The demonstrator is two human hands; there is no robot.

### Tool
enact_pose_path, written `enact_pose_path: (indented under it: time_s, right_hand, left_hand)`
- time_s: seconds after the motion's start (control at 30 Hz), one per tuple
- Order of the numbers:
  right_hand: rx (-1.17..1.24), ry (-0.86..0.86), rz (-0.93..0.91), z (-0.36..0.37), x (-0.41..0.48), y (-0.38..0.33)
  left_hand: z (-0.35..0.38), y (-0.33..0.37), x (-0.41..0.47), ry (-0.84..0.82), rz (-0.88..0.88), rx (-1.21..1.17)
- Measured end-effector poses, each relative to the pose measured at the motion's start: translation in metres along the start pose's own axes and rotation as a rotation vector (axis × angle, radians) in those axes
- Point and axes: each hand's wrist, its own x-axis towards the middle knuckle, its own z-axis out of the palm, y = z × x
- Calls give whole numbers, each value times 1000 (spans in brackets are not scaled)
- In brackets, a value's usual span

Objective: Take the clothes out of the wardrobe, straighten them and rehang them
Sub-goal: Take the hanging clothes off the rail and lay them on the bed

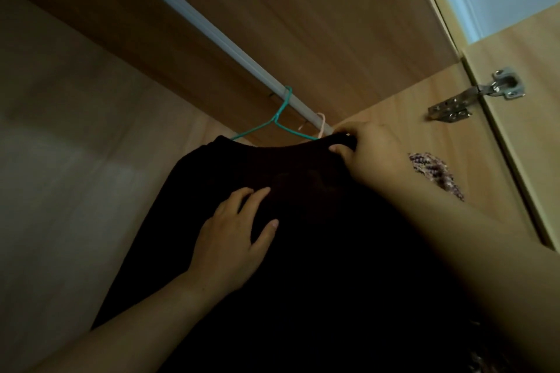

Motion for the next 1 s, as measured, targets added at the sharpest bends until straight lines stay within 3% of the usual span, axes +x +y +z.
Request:
enact_pose_path:
  time_s: [0.4, 0.77, 1.0]
  right_hand:
    - [-84, 157, 24, 0, 18, 1]
    - [29, 193, 97, -12, 5, -10]
    - [99, 311, 7, -12, -11, -2]
  left_hand:
    - [-6, -5, 29, 45, 78, 10]
    - [-23, -14, -11, 2, 60, 37]
    - [-41, -1, -3, 2, 74, 47]
